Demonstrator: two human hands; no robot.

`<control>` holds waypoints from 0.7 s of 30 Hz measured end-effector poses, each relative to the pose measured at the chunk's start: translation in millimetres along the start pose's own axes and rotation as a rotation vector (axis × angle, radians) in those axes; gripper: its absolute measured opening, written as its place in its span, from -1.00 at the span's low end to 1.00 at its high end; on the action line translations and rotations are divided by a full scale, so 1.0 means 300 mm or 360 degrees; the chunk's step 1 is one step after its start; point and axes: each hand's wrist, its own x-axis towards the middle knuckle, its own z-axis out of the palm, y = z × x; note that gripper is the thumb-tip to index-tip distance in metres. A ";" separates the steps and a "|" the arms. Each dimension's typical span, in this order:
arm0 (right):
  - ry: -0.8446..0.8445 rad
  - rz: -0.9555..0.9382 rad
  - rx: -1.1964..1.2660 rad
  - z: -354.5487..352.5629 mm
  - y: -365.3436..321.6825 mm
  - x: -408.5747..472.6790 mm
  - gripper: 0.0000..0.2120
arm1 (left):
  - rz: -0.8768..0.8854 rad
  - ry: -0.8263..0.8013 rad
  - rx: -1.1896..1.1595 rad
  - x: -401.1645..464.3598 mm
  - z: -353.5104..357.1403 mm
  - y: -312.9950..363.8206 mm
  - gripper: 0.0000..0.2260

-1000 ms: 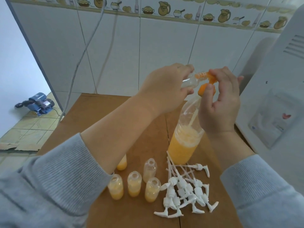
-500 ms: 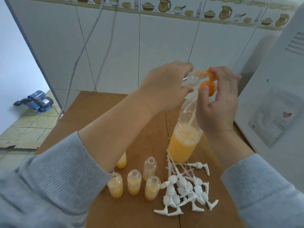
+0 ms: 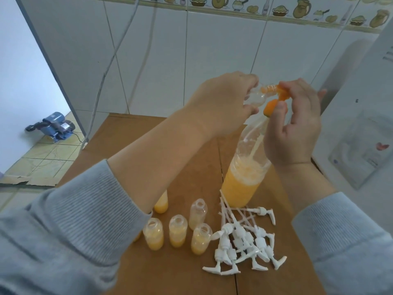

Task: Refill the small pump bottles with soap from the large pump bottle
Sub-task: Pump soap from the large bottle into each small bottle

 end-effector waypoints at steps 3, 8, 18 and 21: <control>-0.0069 -0.0005 -0.0010 0.005 0.000 -0.006 -0.68 | -0.0025 -0.0060 0.0017 -0.001 -0.003 -0.010 -0.69; -0.0019 -0.0034 0.0003 -0.020 -0.021 0.035 -0.66 | 0.0007 0.0010 0.0091 0.013 -0.040 0.004 -0.70; -0.0060 -0.0026 -0.0081 0.009 0.004 -0.021 -0.67 | 0.0065 -0.0001 0.0168 -0.005 0.012 -0.005 -0.65; -0.0072 0.0003 -0.0021 -0.006 -0.016 0.000 -0.65 | 0.0061 -0.0002 0.0195 0.007 -0.016 -0.003 -0.66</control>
